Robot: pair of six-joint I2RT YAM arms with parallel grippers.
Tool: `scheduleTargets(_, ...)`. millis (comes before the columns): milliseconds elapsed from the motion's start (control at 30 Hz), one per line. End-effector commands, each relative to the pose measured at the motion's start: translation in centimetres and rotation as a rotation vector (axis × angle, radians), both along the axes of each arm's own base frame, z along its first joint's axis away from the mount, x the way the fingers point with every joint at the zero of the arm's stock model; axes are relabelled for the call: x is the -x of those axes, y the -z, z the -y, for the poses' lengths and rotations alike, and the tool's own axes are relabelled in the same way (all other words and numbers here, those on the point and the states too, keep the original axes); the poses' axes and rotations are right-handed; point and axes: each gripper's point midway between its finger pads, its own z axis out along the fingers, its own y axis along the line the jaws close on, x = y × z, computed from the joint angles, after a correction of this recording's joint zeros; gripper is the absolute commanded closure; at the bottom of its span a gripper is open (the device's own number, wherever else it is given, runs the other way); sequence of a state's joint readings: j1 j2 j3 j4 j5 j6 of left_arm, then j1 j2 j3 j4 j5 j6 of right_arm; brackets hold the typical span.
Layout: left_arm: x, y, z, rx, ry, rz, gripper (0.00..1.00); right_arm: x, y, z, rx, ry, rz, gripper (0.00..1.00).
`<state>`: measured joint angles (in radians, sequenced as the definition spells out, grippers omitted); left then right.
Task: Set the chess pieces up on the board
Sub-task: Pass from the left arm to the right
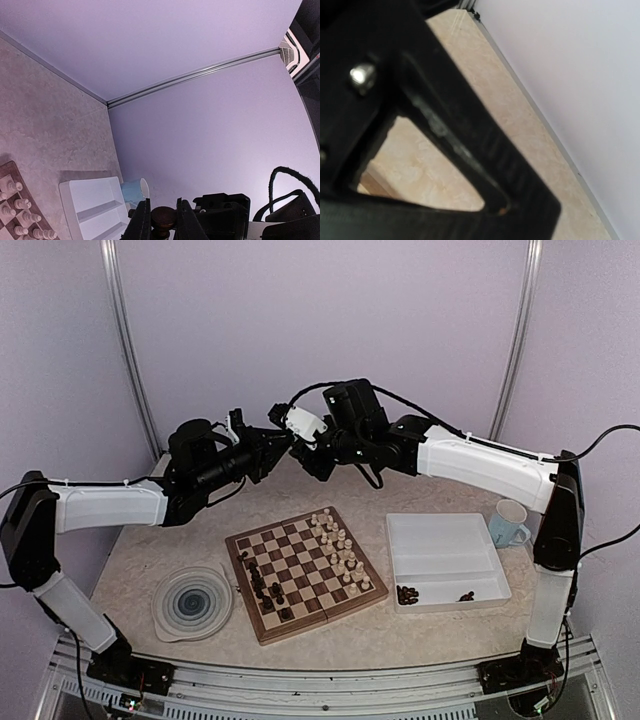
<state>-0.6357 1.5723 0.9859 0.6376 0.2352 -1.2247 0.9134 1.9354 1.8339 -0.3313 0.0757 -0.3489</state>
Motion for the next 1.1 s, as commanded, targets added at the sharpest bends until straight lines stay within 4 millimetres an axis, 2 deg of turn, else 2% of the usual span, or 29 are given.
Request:
scheduleTargets(0, 0.6, 1.0, 0.8, -0.039, 0.028, -0.025, 0.92, -1.1, -5.1, 1.4, -0.1, 0.044, 0.072, 0.79)
scheduleTargets(67, 0.6, 1.3, 0.9, -0.031, 0.029, -0.033, 0.93, -0.9, -5.3, 1.4, -0.104, 0.035, 0.071, 0.71)
scheduleTargets(133, 0.5, 1.5, 0.9, -0.024, 0.026, -0.039, 0.93, -0.7, -5.4, 1.2, -0.107, 0.023, 0.065, 0.69)
scheduleTargets(233, 0.5, 1.6, 1.1, -0.02, 0.033, -0.043, 0.92, -0.7, -5.4, 1.2, -0.109, 0.021, 0.06, 0.68)
scheduleTargets(400, 0.5, 2.0, 1.3, -0.02, 0.042, -0.05, 0.93, -1.1, -5.3, 1.4, -0.109, 0.037, 0.062, 0.74)
scheduleTargets(500, 0.5, 2.3, 1.2, -0.023, 0.036, -0.057, 0.92, -1.2, -5.8, 1.6, -0.114, 0.045, 0.069, 0.72)
scheduleTargets(600, 0.4, 2.5, 0.9, -0.026, 0.023, -0.057, 0.93, 0.0, -6.1, 1.0, -0.117, -0.032, 0.052, 0.66)
scheduleTargets(700, 0.3, 2.5, 1.0, -0.028, 0.024, -0.056, 0.93, 0.8, -6.2, 0.7, -0.128, -0.071, 0.029, 0.66)
scheduleTargets(833, 0.4, 2.5, 1.2, -0.026, 0.031, -0.055, 0.92, 0.7, -5.6, 0.6, -0.12, -0.07, 0.025, 0.69)
scheduleTargets(1067, 0.5, 2.7, 1.3, -0.03, 0.042, -0.06, 0.93, -0.3, -6.0, 1.1, -0.131, -0.028, 0.037, 0.84)
